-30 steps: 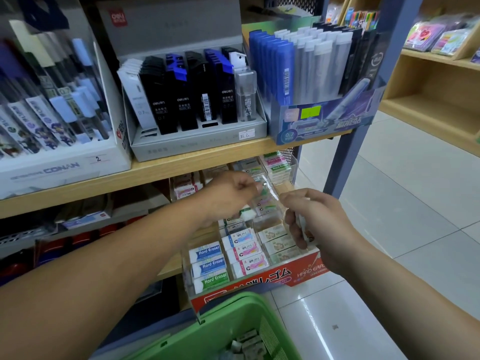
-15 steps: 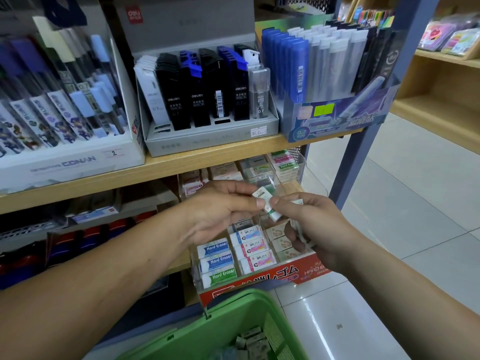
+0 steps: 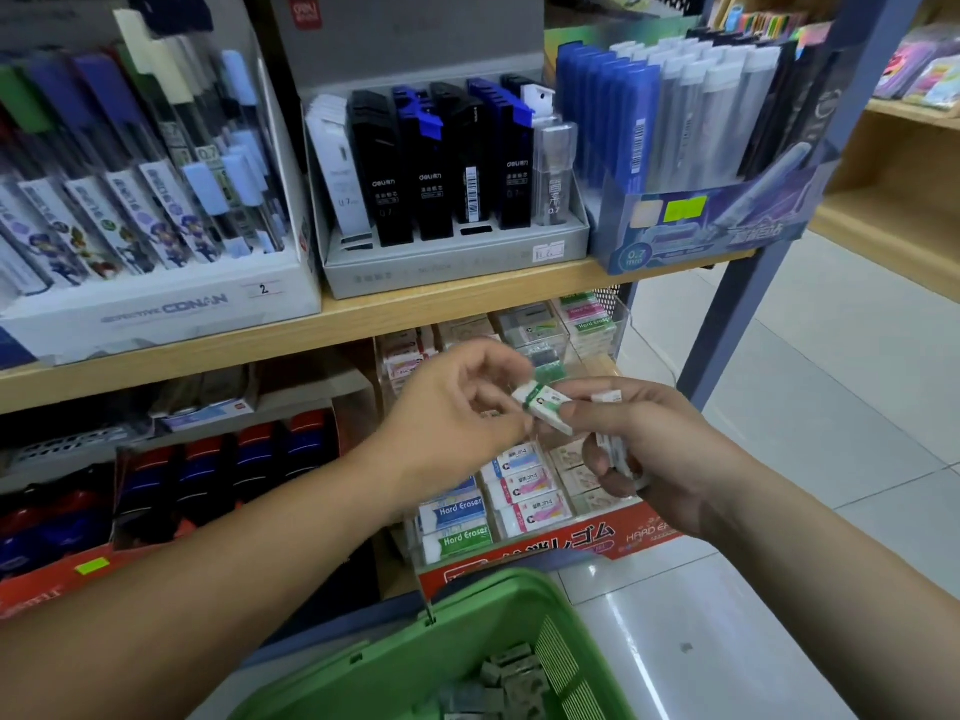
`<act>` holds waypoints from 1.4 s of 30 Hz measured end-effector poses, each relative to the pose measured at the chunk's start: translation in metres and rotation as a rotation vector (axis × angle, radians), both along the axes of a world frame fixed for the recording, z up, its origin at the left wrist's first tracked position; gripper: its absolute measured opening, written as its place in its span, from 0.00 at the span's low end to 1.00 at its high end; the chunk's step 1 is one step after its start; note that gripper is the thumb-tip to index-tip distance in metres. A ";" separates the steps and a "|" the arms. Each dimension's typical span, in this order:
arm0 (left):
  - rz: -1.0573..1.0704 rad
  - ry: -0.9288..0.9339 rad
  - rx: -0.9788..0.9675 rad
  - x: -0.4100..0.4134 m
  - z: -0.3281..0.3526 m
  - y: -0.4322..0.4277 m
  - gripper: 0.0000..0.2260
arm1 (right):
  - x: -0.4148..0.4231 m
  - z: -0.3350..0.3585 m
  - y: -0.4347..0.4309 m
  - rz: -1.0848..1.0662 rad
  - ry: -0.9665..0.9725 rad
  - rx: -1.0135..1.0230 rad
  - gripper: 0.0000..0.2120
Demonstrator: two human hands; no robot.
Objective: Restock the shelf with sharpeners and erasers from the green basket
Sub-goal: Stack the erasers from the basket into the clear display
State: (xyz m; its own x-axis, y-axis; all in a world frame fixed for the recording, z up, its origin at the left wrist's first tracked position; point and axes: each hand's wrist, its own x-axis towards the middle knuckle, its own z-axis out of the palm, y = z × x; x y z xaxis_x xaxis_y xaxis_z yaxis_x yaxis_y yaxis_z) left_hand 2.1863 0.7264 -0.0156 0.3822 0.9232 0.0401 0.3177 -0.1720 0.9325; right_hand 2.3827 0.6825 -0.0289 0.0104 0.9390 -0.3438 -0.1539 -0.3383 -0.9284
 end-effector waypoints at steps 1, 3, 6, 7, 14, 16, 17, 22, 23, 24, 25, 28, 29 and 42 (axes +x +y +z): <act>0.035 0.008 -0.017 -0.003 0.001 0.002 0.16 | 0.001 0.000 -0.001 -0.005 -0.018 0.007 0.10; 0.078 0.028 -0.056 -0.008 -0.001 0.005 0.17 | 0.002 0.000 -0.002 -0.015 -0.044 0.016 0.11; 0.055 -0.022 -0.148 -0.009 -0.003 0.007 0.16 | 0.001 0.001 -0.002 -0.021 -0.062 0.020 0.11; 0.033 -0.037 -0.161 -0.008 -0.004 0.007 0.15 | 0.001 0.000 -0.002 -0.019 -0.074 0.024 0.11; 0.025 0.060 -0.015 -0.010 -0.003 0.021 0.09 | -0.002 -0.002 0.002 -0.124 -0.126 0.042 0.07; 0.128 0.200 0.082 -0.016 -0.008 0.036 0.06 | 0.000 -0.002 0.003 -0.185 -0.089 0.004 0.08; 0.159 0.272 0.118 -0.019 -0.011 0.042 0.05 | 0.000 -0.002 0.004 -0.195 -0.054 -0.013 0.10; 0.179 0.438 0.153 -0.027 -0.023 0.060 0.09 | -0.008 0.000 0.004 -0.138 -0.047 -0.039 0.11; 0.174 0.448 0.162 -0.025 -0.024 0.062 0.09 | -0.008 0.000 0.004 -0.130 -0.049 -0.041 0.11; 0.165 0.455 0.175 -0.022 -0.025 0.064 0.09 | -0.008 0.001 0.004 -0.118 -0.050 -0.046 0.11; 0.155 0.449 0.184 -0.020 -0.026 0.065 0.09 | -0.009 0.001 0.004 -0.103 -0.056 -0.049 0.11; 0.109 0.418 0.191 -0.017 -0.033 0.067 0.09 | -0.008 0.003 0.003 -0.092 -0.060 -0.047 0.11; 0.094 0.425 0.200 -0.016 -0.035 0.068 0.08 | -0.008 0.002 0.003 -0.101 -0.054 -0.051 0.11; 0.082 0.533 0.357 -0.013 -0.043 0.069 0.05 | -0.009 0.001 0.003 -0.094 -0.012 -0.054 0.13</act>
State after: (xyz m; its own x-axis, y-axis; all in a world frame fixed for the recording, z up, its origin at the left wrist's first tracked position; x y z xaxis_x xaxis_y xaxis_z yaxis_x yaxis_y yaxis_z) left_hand 2.1729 0.7949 -0.0589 0.3635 0.9151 0.1745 0.7468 -0.3982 0.5326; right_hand 2.3736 0.6858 -0.0281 0.1017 0.9138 -0.3932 -0.1766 -0.3724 -0.9111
